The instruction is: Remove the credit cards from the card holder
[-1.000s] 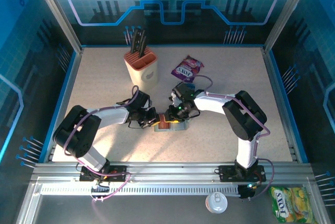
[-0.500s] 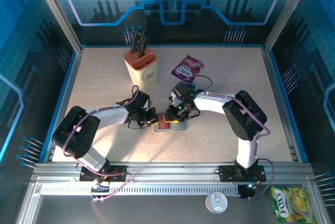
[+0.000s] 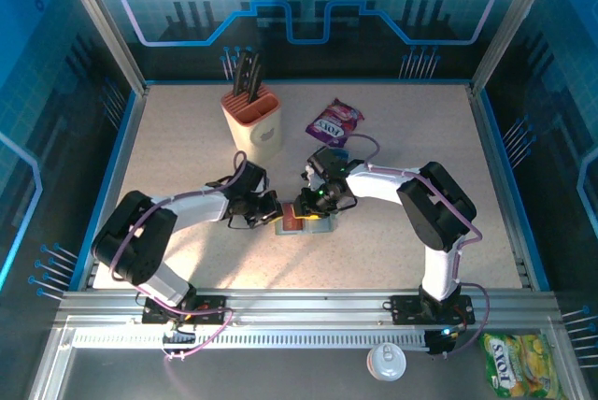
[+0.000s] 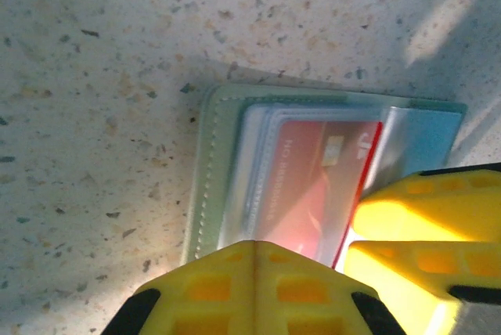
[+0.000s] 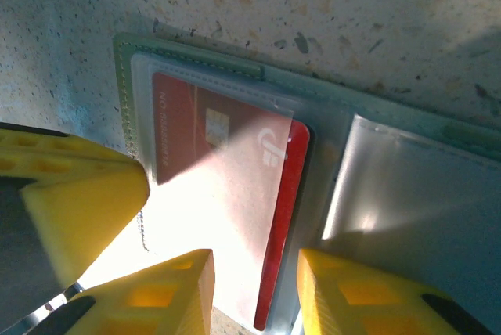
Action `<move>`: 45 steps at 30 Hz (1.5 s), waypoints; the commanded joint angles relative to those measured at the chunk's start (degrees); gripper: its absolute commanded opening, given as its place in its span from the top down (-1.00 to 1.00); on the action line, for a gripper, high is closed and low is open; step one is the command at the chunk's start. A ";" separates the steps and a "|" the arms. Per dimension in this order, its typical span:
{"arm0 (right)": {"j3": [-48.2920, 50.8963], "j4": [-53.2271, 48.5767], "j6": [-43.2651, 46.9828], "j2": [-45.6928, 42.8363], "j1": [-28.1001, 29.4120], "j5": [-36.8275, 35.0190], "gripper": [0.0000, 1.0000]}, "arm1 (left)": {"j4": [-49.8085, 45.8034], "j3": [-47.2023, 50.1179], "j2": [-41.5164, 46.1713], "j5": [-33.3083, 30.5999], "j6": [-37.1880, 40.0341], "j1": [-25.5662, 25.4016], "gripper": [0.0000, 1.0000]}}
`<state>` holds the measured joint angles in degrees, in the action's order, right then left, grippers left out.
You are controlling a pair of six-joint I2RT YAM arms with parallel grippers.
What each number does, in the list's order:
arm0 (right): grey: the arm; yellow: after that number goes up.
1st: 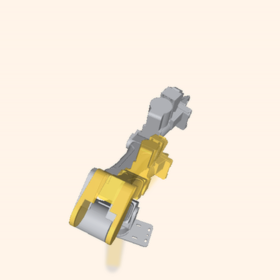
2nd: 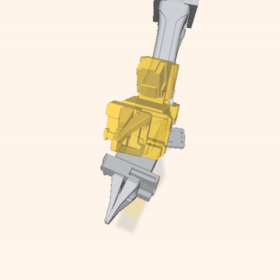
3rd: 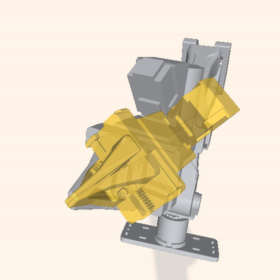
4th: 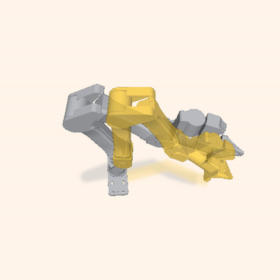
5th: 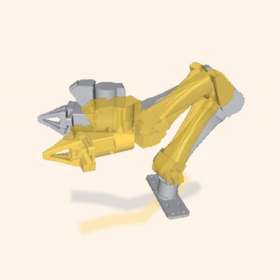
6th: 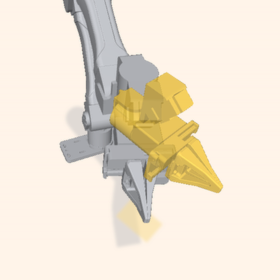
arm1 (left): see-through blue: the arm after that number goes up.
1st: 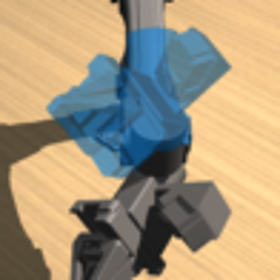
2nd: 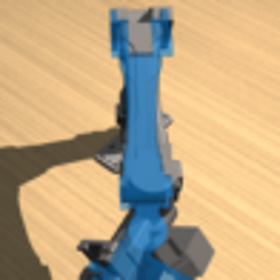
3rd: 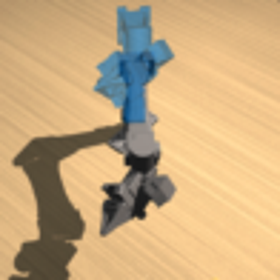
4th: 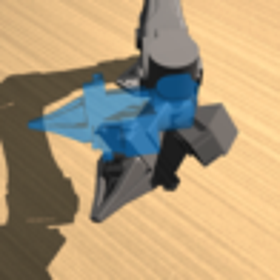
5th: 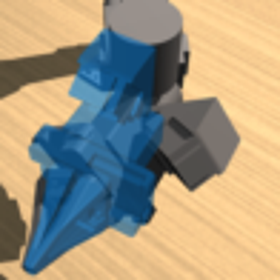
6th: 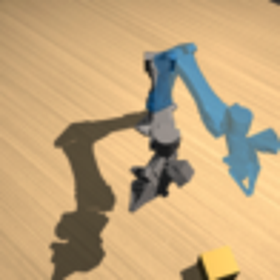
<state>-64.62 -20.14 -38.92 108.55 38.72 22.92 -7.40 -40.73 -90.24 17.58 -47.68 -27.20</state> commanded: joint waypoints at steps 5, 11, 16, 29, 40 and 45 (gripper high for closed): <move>-0.86 -2.18 -0.01 0.04 0.91 -0.33 0.30 | -1.02 0.83 -2.49 -0.12 0.72 0.38 1.00; -0.95 -1.76 -0.63 -1.37 0.92 0.11 0.29 | -1.18 1.00 -2.69 -0.16 0.57 0.32 1.00; -0.78 -1.57 -0.99 -2.55 0.90 -0.40 0.29 | -1.36 1.09 -2.60 -0.27 0.55 0.31 1.00; 1.42 4.71 -3.94 -0.24 0.74 3.71 0.41 | -1.52 1.36 -1.90 -0.60 0.47 0.40 1.00; 1.77 6.21 -4.64 1.08 0.72 5.34 0.40 | -1.49 1.42 -1.94 -0.58 0.43 0.41 1.00; 2.56 7.37 -5.19 1.27 0.61 6.20 0.44 | -1.56 1.50 -1.79 -0.74 0.48 0.42 1.00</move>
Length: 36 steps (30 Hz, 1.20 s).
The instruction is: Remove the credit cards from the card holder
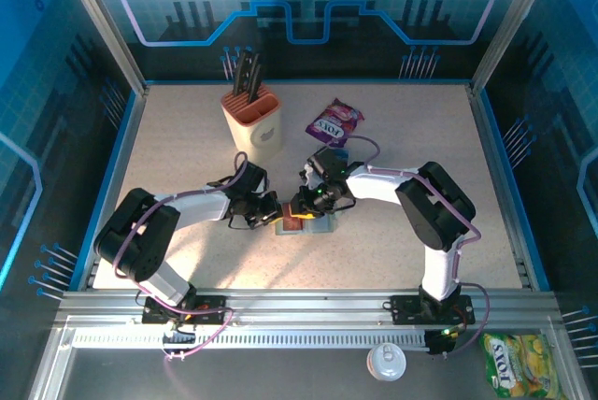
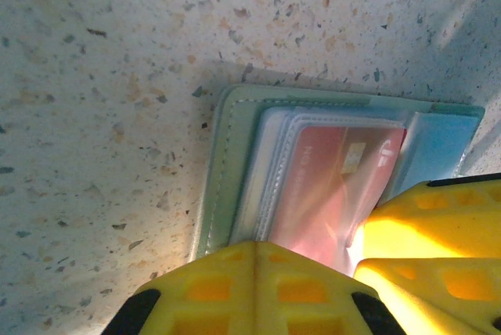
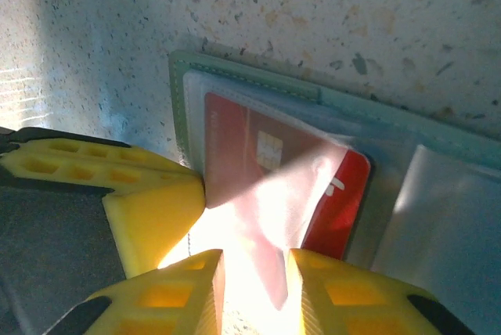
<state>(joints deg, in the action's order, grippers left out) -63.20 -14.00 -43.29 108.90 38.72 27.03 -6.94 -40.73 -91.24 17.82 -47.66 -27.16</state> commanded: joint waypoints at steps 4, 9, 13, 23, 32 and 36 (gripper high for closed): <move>1.11 0.94 -0.94 1.33 0.65 1.75 0.40 | -2.00 1.44 -0.91 -0.93 0.39 0.35 1.00; 0.14 -3.38 1.17 1.51 0.62 -1.58 0.35 | -2.09 1.43 -0.61 -1.13 0.38 0.37 0.98; -0.98 -6.99 3.23 1.19 0.64 -4.27 0.34 | -2.16 1.53 -0.65 -1.15 0.38 0.35 0.98; -2.78 -10.17 5.41 0.46 0.94 -6.53 0.34 | -2.24 1.46 -0.46 -1.21 0.38 0.41 0.98; -3.16 -10.44 5.67 -1.16 1.30 -6.81 0.34 | -3.90 -0.07 1.23 -0.78 0.73 0.44 0.97; -2.08 -8.84 4.79 -2.76 1.12 -6.26 0.33 | -5.60 -1.90 2.36 0.13 1.42 0.42 0.96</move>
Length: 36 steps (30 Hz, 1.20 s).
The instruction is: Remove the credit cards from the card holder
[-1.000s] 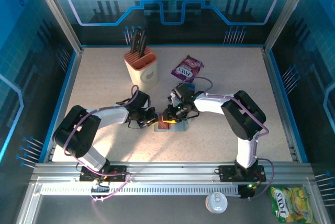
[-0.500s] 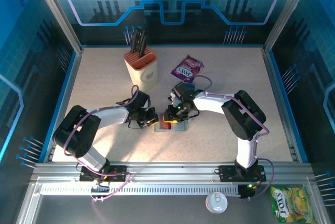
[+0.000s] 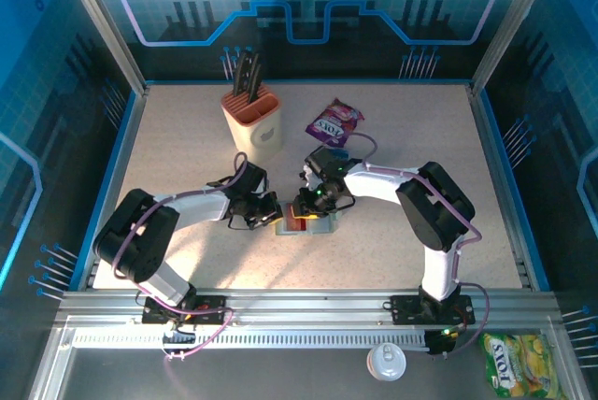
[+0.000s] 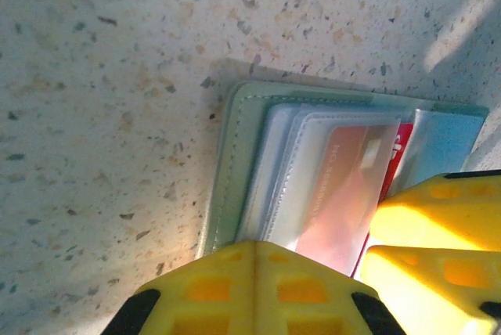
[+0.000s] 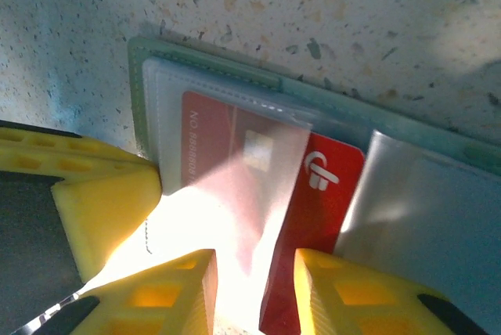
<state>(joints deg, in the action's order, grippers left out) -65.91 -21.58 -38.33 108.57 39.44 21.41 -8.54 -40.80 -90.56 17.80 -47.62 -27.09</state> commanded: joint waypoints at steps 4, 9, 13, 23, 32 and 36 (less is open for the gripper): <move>2.64 1.79 -2.03 -4.00 -0.39 0.69 0.32 | -4.71 -3.52 1.81 1.81 1.82 0.29 0.95; 3.89 3.17 -2.79 -4.58 -1.34 1.52 0.32 | -4.39 -4.69 1.09 3.02 1.74 -0.18 0.95; 4.47 3.89 -3.14 -4.57 -1.73 2.05 0.31 | -4.47 -5.43 -0.17 3.49 1.69 -1.07 0.95; 4.97 4.61 -3.33 -4.17 -2.18 2.62 0.32 | -6.72 -6.09 -2.51 1.18 1.84 -3.16 0.98; 5.17 5.06 -3.50 -3.80 -2.27 3.00 0.31 | -8.67 -6.16 -3.38 -1.17 3.16 -3.22 0.99; 5.35 5.49 -3.71 -3.57 -2.31 3.33 0.31 | -8.91 -5.87 -4.07 -1.89 3.49 -3.21 0.99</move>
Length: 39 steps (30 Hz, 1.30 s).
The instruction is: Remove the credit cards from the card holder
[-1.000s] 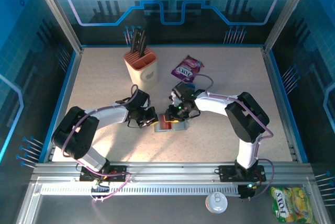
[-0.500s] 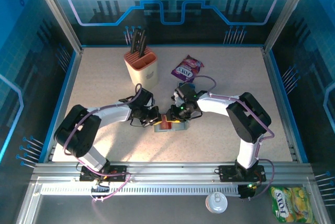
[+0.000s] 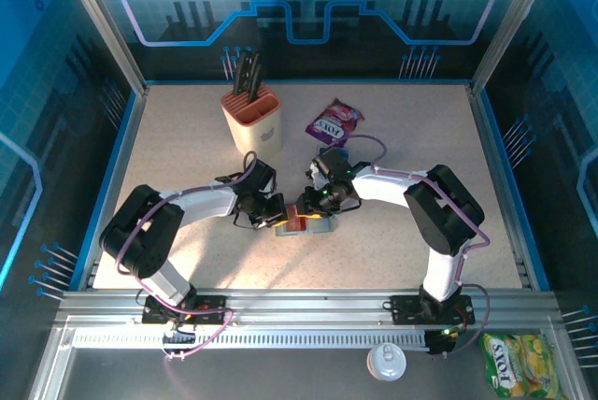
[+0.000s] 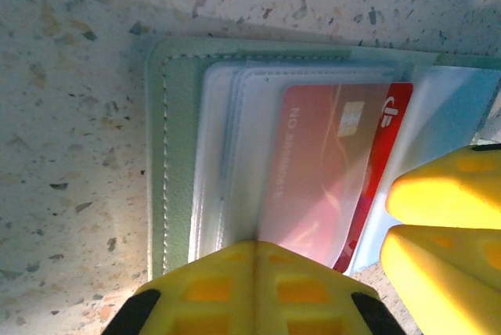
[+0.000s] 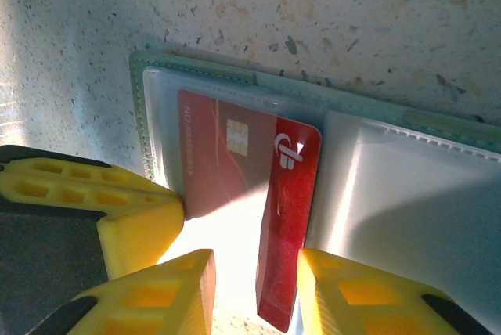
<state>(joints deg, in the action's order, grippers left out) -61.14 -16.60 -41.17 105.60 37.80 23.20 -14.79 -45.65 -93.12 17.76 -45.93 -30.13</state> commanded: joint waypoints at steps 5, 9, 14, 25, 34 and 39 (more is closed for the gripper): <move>0.55 1.12 -1.26 -0.05 -0.62 2.19 0.31 | -2.27 -0.48 -2.15 -1.88 1.81 -0.14 0.99; 0.64 1.48 -1.46 0.78 -0.62 2.61 0.31 | -2.02 -0.02 -2.27 -2.02 1.72 -0.17 1.00; 1.02 1.22 -1.64 0.40 -0.62 2.03 0.31 | -2.11 0.15 -2.15 -2.01 1.81 -0.11 1.00; 1.82 0.73 -1.24 -0.39 -1.06 0.59 0.31 | -2.35 -0.13 -2.42 -2.45 1.64 -0.13 1.00; 2.43 3.58 -2.32 1.32 -1.06 3.30 0.32 | -2.40 -0.16 -2.75 -2.38 1.81 -0.18 1.00; 2.47 4.68 -3.07 1.45 -1.06 4.57 0.33 | -2.35 -0.40 -3.16 -2.20 1.81 -0.18 1.00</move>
<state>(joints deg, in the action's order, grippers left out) -59.44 -13.39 -43.33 106.04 37.30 25.82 -14.72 -46.09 -93.82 17.78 -45.91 -30.13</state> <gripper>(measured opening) 0.337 0.056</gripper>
